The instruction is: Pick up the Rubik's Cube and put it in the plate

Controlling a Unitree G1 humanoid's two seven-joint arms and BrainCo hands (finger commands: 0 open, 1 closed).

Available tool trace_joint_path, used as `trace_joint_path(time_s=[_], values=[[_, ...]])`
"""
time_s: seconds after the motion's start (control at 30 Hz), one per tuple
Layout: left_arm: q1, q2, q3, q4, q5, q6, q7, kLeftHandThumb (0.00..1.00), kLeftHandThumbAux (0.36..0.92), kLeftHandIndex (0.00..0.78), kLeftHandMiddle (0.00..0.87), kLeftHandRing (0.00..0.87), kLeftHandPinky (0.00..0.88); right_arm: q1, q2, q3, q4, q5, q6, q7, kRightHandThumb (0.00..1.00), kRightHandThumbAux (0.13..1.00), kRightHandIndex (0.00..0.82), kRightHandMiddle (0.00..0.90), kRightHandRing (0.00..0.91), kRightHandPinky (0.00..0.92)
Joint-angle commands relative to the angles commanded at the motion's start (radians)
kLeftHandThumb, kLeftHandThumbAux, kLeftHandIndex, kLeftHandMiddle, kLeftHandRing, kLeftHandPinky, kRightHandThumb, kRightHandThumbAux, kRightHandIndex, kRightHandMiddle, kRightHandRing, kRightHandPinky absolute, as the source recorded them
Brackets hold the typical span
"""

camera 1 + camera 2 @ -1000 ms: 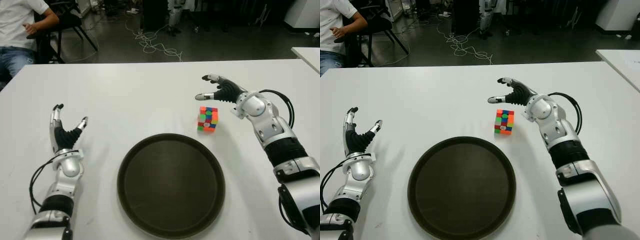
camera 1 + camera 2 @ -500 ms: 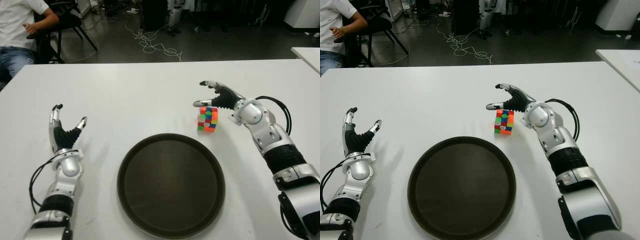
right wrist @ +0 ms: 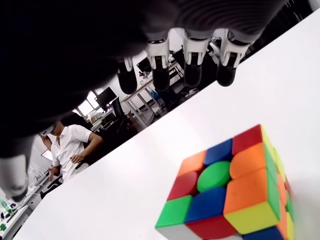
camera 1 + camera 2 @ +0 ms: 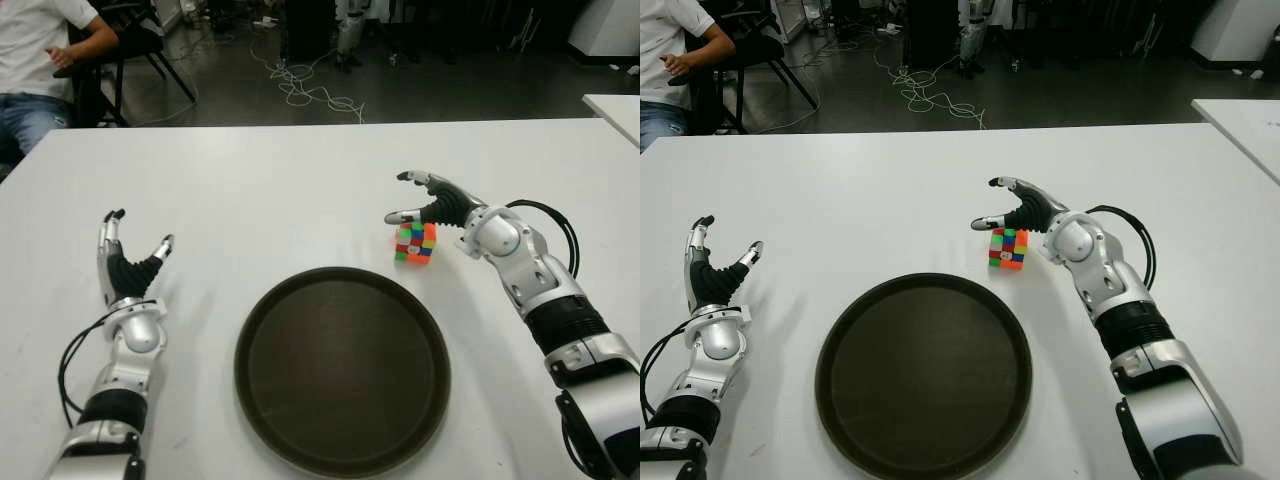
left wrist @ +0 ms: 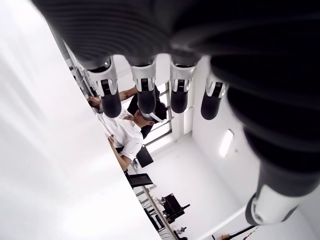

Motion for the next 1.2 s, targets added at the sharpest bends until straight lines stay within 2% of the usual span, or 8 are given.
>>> trace_joint_path(time_s=[0.3, 0.5, 0.6, 0.93, 1.1, 1.2], values=[[-0.001, -0.001, 0.001, 0.003, -0.005, -0.002, -0.003, 0.000, 0.662, 0.014, 0.021, 0.003, 0.014, 0.024, -0.002, 0.005, -0.018, -0.015, -0.035, -0.038, 0.000, 0.495, 0.000, 0.011, 0.026, 0.025], [-0.002, -0.002, 0.004, 0.005, -0.012, -0.005, -0.007, 0.000, 0.656, 0.012, 0.022, 0.007, 0.015, 0.021, 0.002, 0.004, -0.011, -0.012, -0.031, -0.038, 0.000, 0.505, 0.000, 0.011, 0.022, 0.022], [-0.002, -0.002, 0.006, 0.008, -0.018, -0.011, -0.017, 0.000, 0.656, 0.015, 0.035, 0.026, 0.045, 0.021, 0.005, -0.004, -0.013, 0.000, -0.026, -0.027, 0.000, 0.510, 0.000, 0.009, 0.025, 0.030], [-0.003, 0.003, 0.009, 0.018, -0.021, -0.030, -0.024, 0.000, 0.660, 0.014, 0.028, 0.016, 0.039, 0.057, 0.009, -0.011, -0.083, -0.007, -0.021, -0.063, 0.000, 0.518, 0.014, 0.029, 0.052, 0.057], [-0.003, 0.002, 0.008, 0.017, -0.016, -0.031, -0.017, 0.000, 0.655, 0.014, 0.016, 0.002, 0.019, 0.089, -0.014, -0.012, -0.137, -0.036, -0.028, -0.102, 0.000, 0.507, 0.015, 0.023, 0.049, 0.057], [-0.003, 0.002, 0.009, 0.016, -0.016, -0.030, -0.017, 0.000, 0.653, 0.014, 0.017, 0.001, 0.021, 0.084, -0.029, -0.001, -0.122, -0.069, -0.020, -0.116, 0.000, 0.493, 0.007, 0.011, 0.036, 0.043]])
